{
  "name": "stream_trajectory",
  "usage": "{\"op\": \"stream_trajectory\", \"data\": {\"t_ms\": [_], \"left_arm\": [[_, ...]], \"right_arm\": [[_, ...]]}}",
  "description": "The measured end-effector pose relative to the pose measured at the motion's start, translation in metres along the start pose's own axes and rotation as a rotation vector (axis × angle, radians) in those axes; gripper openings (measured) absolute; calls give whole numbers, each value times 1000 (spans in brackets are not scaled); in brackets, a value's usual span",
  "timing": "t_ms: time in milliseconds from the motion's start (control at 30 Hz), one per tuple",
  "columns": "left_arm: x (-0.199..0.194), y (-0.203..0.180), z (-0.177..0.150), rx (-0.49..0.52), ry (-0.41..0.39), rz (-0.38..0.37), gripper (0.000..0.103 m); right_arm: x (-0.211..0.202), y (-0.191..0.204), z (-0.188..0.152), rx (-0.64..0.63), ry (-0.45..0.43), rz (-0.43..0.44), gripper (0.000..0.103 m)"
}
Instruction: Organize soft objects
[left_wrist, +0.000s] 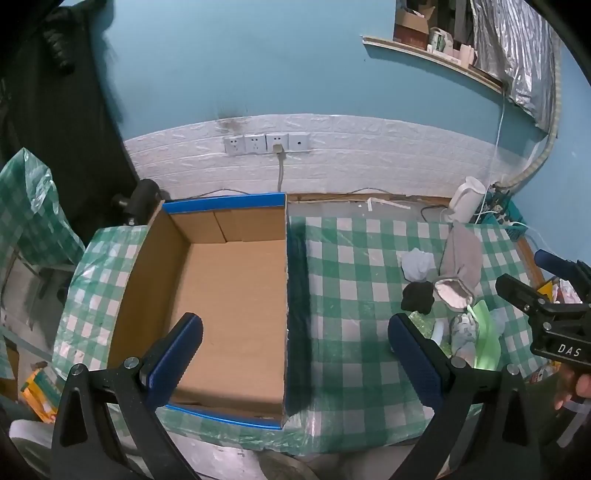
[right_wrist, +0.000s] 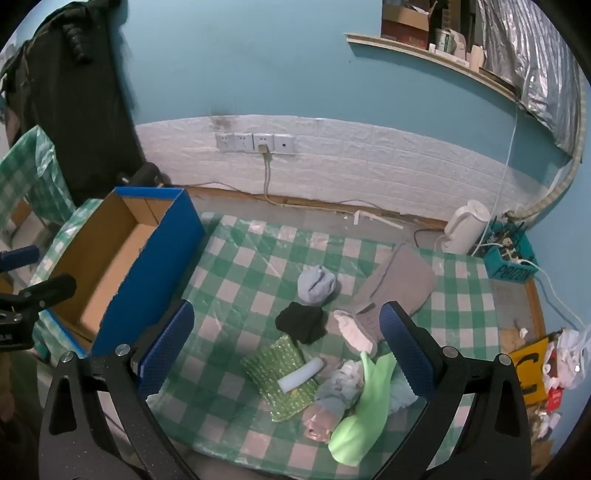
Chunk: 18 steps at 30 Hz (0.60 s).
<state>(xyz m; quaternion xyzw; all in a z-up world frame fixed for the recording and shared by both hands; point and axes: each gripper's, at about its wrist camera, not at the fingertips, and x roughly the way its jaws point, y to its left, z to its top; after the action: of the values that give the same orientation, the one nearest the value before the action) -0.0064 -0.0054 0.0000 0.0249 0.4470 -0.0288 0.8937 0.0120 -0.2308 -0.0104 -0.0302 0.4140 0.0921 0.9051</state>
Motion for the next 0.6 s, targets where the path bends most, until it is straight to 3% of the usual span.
{"op": "stream_trajectory", "data": {"t_ms": [600], "left_arm": [[0, 4, 6, -5, 4, -11, 101]], "right_arm": [[1, -1, -1, -3, 2, -2, 101]]}}
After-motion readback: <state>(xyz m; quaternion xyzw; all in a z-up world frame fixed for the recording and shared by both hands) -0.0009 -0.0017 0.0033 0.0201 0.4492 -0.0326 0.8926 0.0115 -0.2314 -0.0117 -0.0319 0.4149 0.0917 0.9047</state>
